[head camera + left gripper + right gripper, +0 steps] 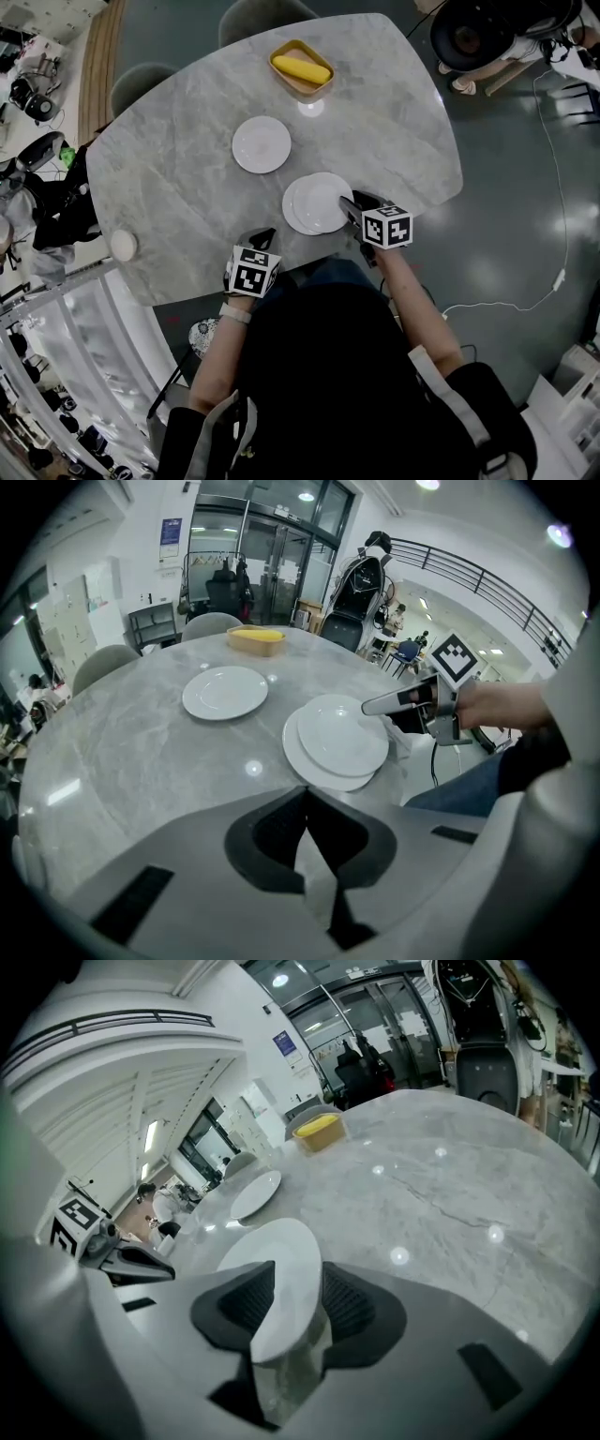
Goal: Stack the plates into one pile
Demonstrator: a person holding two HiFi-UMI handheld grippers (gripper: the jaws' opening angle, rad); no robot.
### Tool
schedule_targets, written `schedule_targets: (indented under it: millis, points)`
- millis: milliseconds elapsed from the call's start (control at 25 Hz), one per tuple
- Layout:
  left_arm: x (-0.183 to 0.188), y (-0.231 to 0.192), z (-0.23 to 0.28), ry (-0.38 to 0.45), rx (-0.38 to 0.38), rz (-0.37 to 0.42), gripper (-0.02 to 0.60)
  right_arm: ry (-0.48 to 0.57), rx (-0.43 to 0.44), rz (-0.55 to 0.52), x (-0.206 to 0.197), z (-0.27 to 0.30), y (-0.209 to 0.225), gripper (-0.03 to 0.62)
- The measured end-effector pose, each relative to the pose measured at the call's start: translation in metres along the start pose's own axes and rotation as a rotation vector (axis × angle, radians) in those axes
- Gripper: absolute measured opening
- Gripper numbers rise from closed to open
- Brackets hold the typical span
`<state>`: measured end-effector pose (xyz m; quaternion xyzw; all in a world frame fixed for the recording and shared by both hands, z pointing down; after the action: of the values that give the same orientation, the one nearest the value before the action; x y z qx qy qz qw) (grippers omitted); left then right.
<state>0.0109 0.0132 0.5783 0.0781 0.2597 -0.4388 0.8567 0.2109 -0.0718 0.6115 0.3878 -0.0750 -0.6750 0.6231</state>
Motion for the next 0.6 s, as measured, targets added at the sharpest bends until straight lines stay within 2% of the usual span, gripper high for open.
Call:
schedule_targets:
  millis: [320, 600]
  points:
    - [-0.006, -0.002, -0.004, -0.007, 0.028, -0.031, 0.005, -0.069, 0.044, -0.065, -0.002, 0.017, -0.02, 0.161]
    - [-0.015, -0.002, -0.004, 0.007, 0.043, -0.082, 0.005, -0.129, 0.002, -0.215, -0.001, 0.024, -0.025, 0.183]
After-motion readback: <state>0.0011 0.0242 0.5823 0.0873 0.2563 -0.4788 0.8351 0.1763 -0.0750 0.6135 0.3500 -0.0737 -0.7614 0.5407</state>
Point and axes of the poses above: the fingertips, and each gripper's own axes: z forward along the fingers, y to its right, x out of its top, the point moved 3 cm from there along -z, backward along the fingers, and after that the axes turned 11 degrees about z, right-handed, at the moved point
